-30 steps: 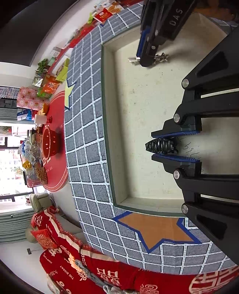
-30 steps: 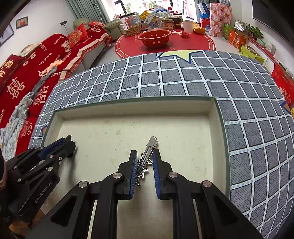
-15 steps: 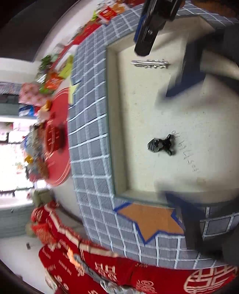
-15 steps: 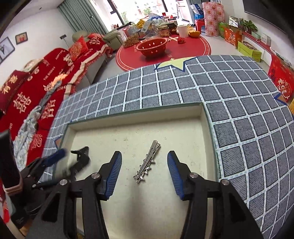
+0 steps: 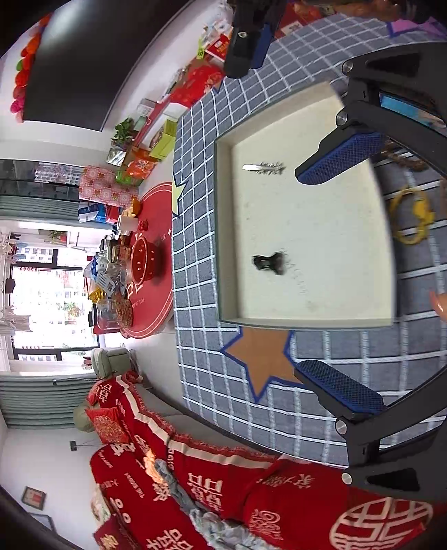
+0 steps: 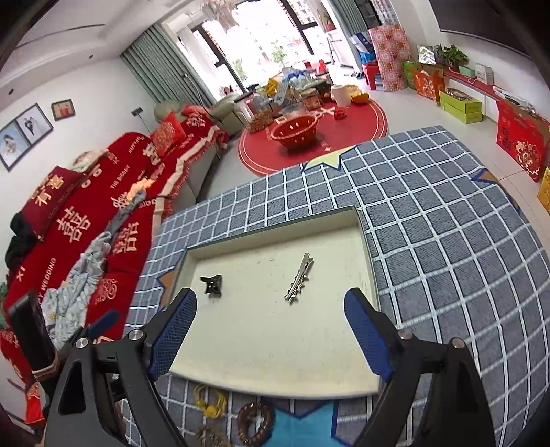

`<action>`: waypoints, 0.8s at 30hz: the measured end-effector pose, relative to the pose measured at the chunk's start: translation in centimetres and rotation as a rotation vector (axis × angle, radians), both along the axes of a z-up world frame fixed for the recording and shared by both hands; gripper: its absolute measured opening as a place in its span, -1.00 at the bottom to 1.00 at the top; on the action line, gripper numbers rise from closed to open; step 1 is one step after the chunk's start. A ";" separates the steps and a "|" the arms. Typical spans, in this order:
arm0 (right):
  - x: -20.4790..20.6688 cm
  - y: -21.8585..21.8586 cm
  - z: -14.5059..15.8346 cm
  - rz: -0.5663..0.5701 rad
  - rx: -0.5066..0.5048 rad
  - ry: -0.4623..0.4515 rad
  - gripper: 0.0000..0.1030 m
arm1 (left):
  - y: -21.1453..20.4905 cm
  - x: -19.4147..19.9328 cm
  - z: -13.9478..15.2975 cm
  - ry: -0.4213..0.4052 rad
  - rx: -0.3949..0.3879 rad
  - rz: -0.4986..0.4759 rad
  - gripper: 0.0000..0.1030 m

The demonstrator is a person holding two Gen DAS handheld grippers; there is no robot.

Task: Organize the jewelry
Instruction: 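Open both tools to drop the clips into the tray, then move both tools back toward the green bangle and bead bracelet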

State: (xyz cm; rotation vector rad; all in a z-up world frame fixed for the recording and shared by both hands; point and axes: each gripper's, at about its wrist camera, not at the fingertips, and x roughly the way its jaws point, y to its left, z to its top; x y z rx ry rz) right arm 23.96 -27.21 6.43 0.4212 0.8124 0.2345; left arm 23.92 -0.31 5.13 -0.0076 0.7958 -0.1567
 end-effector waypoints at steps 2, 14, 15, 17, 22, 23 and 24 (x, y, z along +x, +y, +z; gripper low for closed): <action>-1.7 -0.2 0.5 -0.013 0.007 -0.029 1.00 | 1.1 -1.9 0.1 0.014 -0.044 0.005 1.00; -10.7 -0.8 -0.1 -0.030 0.001 -0.027 1.00 | 4.5 -10.3 -3.3 0.097 -0.026 0.105 1.00; -11.3 -0.9 -0.3 -0.030 -0.008 -0.018 1.00 | 4.7 -10.7 -3.7 0.110 -0.030 0.104 1.00; -12.5 -0.7 -0.8 -0.028 -0.023 -0.003 1.00 | 4.6 -11.6 -4.4 0.142 -0.050 0.069 1.00; -15.2 -0.6 -3.2 -0.033 -0.065 0.067 1.00 | 3.9 -13.8 -5.9 0.183 -0.062 0.034 1.00; -15.6 -0.6 -3.7 -0.036 -0.073 0.081 1.00 | 3.6 -14.1 -6.2 0.191 -0.062 0.025 1.00; -16.0 -0.6 -4.3 -0.041 -0.084 0.100 1.00 | 3.3 -14.3 -6.4 0.198 -0.061 0.019 1.00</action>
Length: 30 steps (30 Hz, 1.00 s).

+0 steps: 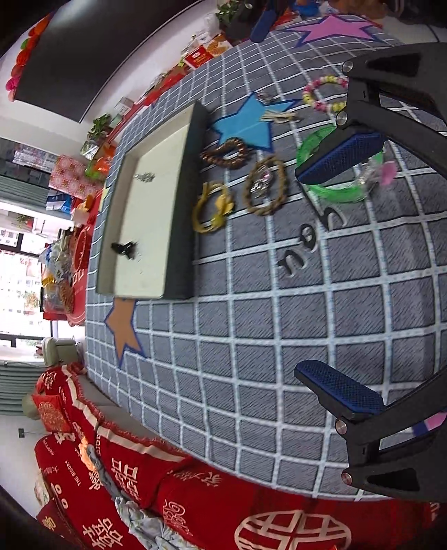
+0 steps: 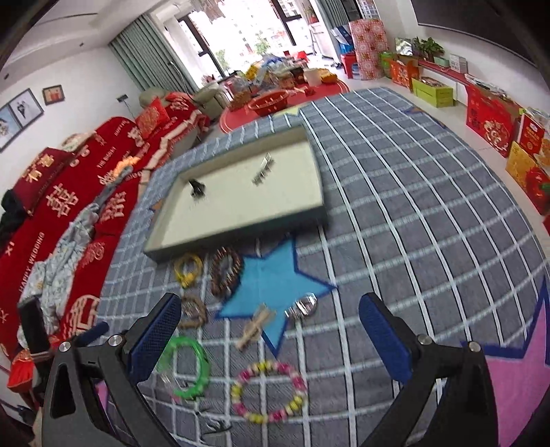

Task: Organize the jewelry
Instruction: 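Move both tools back toward the green bangle and bead bracelet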

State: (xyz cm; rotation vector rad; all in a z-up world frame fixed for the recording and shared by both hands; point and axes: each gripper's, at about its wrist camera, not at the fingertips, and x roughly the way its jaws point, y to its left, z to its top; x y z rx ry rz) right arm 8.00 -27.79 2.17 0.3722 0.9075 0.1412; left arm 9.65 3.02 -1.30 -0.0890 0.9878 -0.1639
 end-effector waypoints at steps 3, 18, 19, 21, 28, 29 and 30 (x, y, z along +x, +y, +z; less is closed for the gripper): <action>-1.2 0.0 -1.7 -0.008 -0.039 0.047 1.00 | -0.9 -0.6 -0.6 0.013 0.009 -0.016 1.00; -3.2 1.9 -5.9 0.025 -0.256 0.169 1.00 | -3.9 -0.4 -2.0 0.027 0.101 -0.088 1.00; -3.2 2.0 -6.1 0.030 -0.269 0.174 0.99 | -4.0 -0.4 -2.0 0.027 0.107 -0.092 1.00; -3.1 2.3 -6.3 0.040 -0.293 0.177 0.98 | -4.2 -0.4 -2.1 0.024 0.113 -0.098 1.00; -3.3 3.5 -6.7 0.064 -0.365 0.177 0.84 | -4.9 -0.3 -2.3 0.023 0.127 -0.112 1.00; -3.3 3.7 -6.8 0.072 -0.378 0.175 0.83 | -5.0 -0.3 -2.4 0.024 0.130 -0.114 1.00; -3.4 3.9 -6.8 0.078 -0.383 0.170 0.83 | -5.2 -0.3 -2.5 0.027 0.133 -0.119 1.00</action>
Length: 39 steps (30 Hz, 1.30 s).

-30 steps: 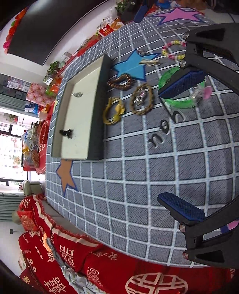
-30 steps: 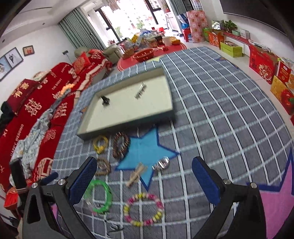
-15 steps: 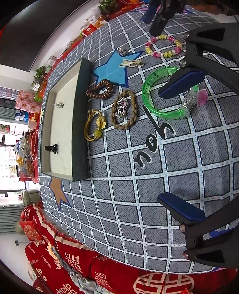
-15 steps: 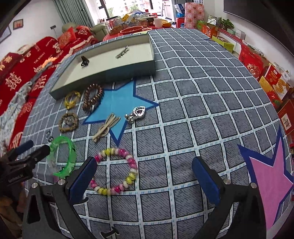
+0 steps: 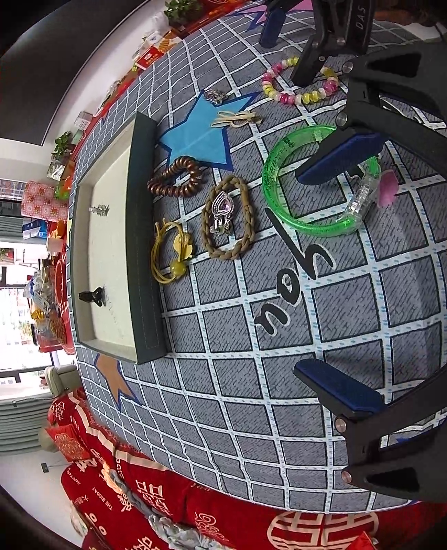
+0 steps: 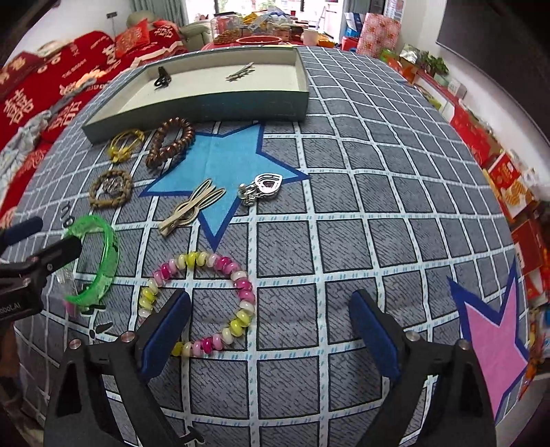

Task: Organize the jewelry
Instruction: 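Move both tools back toward the green bangle and bead bracelet, then grasp the green bangle with the left tool while the right tool grasps the pink-yellow bead bracelet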

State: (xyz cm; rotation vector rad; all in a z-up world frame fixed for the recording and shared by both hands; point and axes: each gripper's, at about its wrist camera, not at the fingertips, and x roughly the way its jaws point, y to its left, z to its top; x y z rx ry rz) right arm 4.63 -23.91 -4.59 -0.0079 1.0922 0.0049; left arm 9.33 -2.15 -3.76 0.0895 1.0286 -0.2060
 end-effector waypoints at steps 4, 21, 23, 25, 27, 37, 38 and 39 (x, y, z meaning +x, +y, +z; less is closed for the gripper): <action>-0.1 0.5 0.0 0.016 0.000 -0.004 0.83 | -0.6 0.0 -0.4 0.015 0.021 -0.015 0.86; -0.2 2.1 1.0 0.088 0.003 -0.011 -0.29 | -2.9 -1.6 0.6 -0.006 0.000 -0.139 -0.59; -0.3 2.2 1.1 0.089 0.000 -0.018 -0.74 | -2.6 -1.5 0.6 0.004 -0.032 -0.140 -0.59; -0.3 2.2 1.1 0.085 0.003 -0.024 -0.79 | -2.4 -1.6 0.7 0.006 -0.047 -0.134 -0.59; -0.4 1.9 1.1 0.078 0.022 -0.029 -0.80 | -2.1 -1.6 0.9 0.003 -0.055 -0.129 -0.59; -0.3 -1.0 3.4 0.022 0.132 -0.095 -0.81 | -0.9 -1.3 2.9 -0.032 -0.096 -0.109 -0.59; -0.2 -1.1 3.7 0.020 0.135 -0.102 -0.81 | -0.9 -1.2 3.0 -0.035 -0.099 -0.110 -0.59; 0.0 -1.2 4.1 0.018 0.137 -0.111 -0.81 | -0.8 -1.2 3.1 -0.035 -0.103 -0.109 -0.59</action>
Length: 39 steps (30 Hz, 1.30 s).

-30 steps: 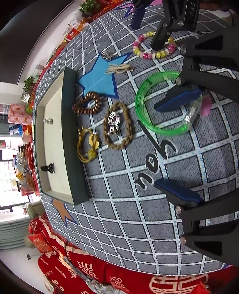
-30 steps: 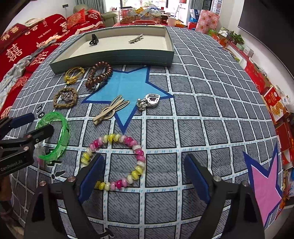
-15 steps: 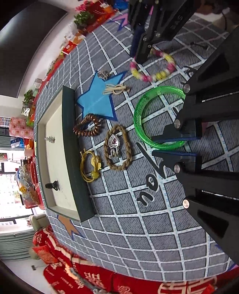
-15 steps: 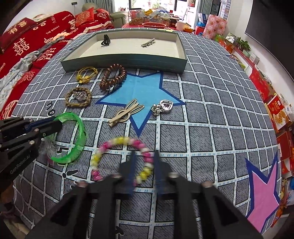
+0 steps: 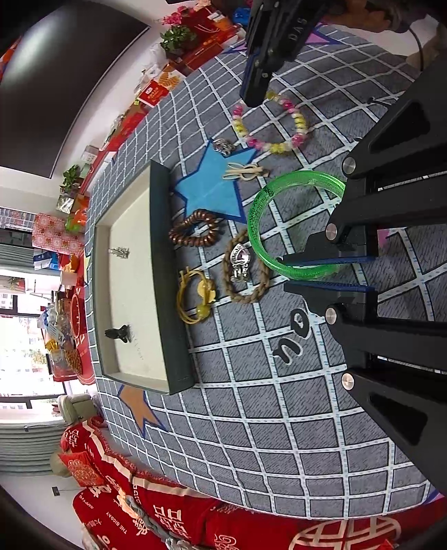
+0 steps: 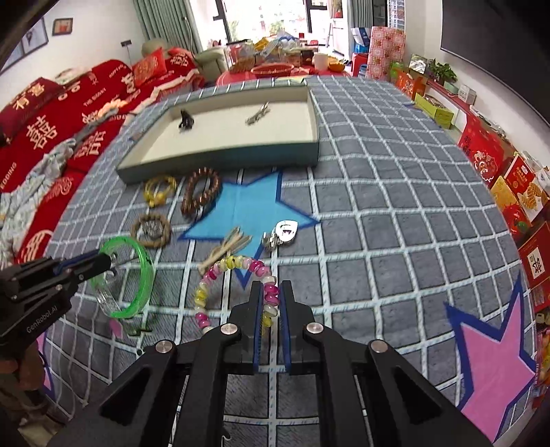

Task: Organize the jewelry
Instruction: 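Grasp the green bangle with the left tool while the right tool grasps the pink-yellow bead bracelet, then carry the bangle and bead bracelet over the tray with both tools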

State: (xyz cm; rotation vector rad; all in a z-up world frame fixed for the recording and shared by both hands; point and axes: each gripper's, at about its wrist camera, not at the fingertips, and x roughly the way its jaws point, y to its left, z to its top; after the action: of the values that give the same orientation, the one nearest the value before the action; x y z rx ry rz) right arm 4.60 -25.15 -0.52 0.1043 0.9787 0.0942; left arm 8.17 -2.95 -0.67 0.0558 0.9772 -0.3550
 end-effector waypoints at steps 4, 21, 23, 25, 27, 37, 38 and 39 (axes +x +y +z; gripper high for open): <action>0.5 -0.3 0.9 -0.004 0.007 -0.023 -0.81 | 0.3 0.2 0.2 0.006 -0.018 0.008 -0.59; 5.7 -0.7 6.9 0.041 0.046 -0.138 -0.80 | 2.6 4.8 5.6 -0.111 -0.054 0.052 -0.59; 7.2 -0.5 7.5 0.052 0.044 -0.146 -0.81 | 2.8 6.1 6.2 -0.126 -0.052 0.063 -0.59; 8.7 -0.3 8.0 0.063 0.048 -0.144 -0.81 | 3.0 7.7 6.6 -0.133 -0.051 0.069 -0.59; 10.4 0.0 8.3 0.069 0.041 -0.144 -0.81 | 3.1 9.2 7.0 -0.132 -0.055 0.076 -0.59; 19.6 0.0 7.0 0.041 0.080 -0.083 -0.81 | 1.9 17.1 5.2 -0.072 0.001 0.076 -0.59; 20.2 0.0 6.6 0.038 0.080 -0.076 -0.81 | 1.5 17.9 4.7 -0.057 0.007 0.072 -0.59; 21.1 0.0 6.1 0.033 0.078 -0.063 -0.81 | 1.2 18.4 4.3 -0.044 0.009 0.066 -0.59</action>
State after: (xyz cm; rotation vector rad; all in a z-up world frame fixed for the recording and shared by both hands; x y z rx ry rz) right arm 25.66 -25.12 5.55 0.1556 0.9137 0.1650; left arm 26.54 -1.73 3.59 0.0394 0.9348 -0.2871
